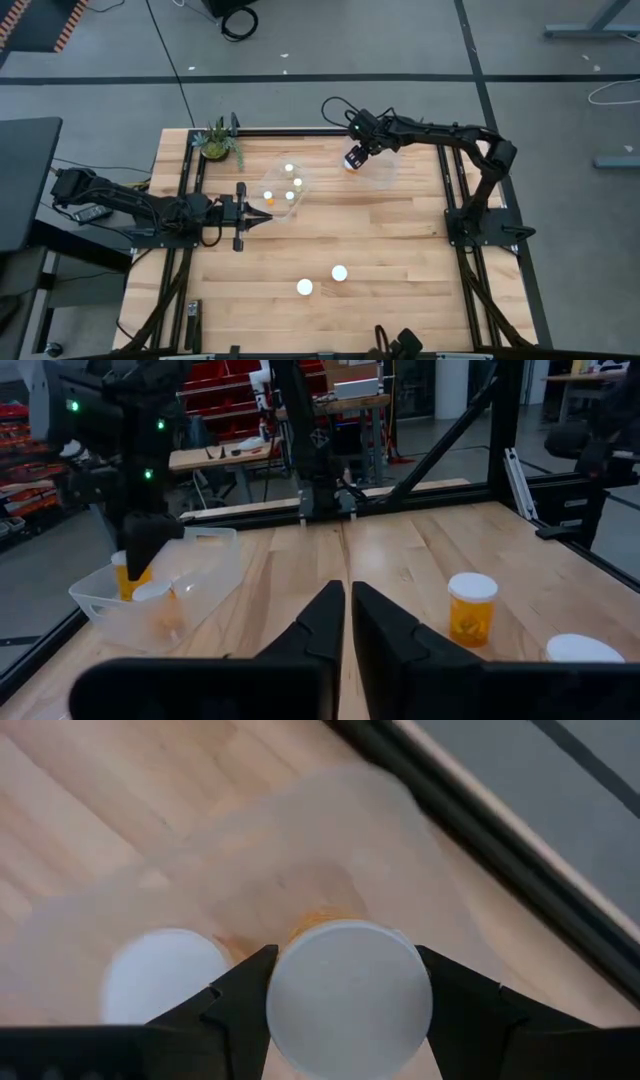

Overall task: Pick and place medicine bottles into bin by pill shape (circle, oval)
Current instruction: Put the big orange pill bottle into the right transparent bin

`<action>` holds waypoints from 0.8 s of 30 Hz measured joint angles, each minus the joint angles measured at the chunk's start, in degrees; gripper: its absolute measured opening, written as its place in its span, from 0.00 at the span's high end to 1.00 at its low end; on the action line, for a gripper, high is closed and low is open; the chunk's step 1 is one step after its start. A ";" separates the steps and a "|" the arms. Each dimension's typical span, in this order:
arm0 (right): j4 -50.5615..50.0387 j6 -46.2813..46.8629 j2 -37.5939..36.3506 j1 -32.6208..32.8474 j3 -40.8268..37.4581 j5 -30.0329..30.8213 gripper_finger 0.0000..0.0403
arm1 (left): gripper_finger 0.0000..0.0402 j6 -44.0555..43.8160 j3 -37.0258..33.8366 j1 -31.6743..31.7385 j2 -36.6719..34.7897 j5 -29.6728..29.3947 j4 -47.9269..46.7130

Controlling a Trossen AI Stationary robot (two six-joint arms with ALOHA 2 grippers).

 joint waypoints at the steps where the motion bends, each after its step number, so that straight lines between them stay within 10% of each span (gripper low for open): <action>1: -0.10 -0.15 0.57 -0.13 0.00 -0.02 0.45 | 0.93 0.00 0.00 -0.02 0.00 0.00 -0.02; 24: 1.29 -1.42 3.63 -1.47 0.00 -1.33 0.40 | 0.93 0.00 0.00 0.00 0.00 0.02 0.00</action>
